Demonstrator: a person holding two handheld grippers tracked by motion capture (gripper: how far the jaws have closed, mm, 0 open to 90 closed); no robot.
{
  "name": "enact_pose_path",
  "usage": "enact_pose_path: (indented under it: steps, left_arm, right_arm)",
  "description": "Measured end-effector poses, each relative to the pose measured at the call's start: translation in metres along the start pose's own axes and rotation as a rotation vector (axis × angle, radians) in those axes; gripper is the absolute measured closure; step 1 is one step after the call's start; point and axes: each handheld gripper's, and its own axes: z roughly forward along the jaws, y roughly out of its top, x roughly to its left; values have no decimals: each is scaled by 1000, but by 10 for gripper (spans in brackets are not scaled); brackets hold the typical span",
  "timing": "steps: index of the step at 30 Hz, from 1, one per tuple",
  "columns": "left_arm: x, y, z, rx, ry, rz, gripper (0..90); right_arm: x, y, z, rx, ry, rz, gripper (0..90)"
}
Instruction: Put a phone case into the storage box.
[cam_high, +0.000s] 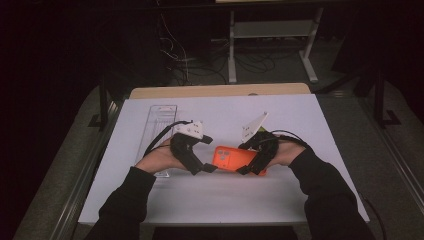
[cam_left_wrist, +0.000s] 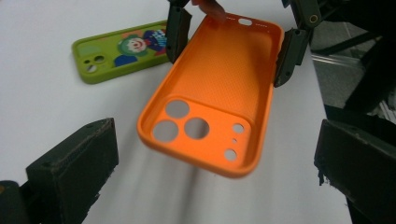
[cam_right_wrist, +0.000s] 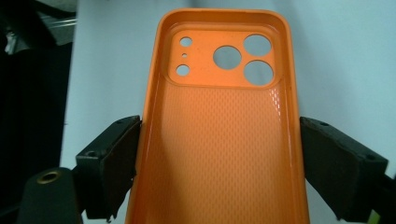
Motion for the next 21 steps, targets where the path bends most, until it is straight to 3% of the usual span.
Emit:
enact_pose_path:
  steps: [6,10,21]
  left_arm:
    - [-3,-1,4,25,-20,17,0]
    - [-6,-1,9,66,-32,44,0]
    - [-14,-2,25,133,-47,81,0]
  right_arm:
    - [5,4,4,8,25,-26,152]
    - [7,7,9,11,50,-44,152]
    - [14,15,10,-5,62,-78,151]
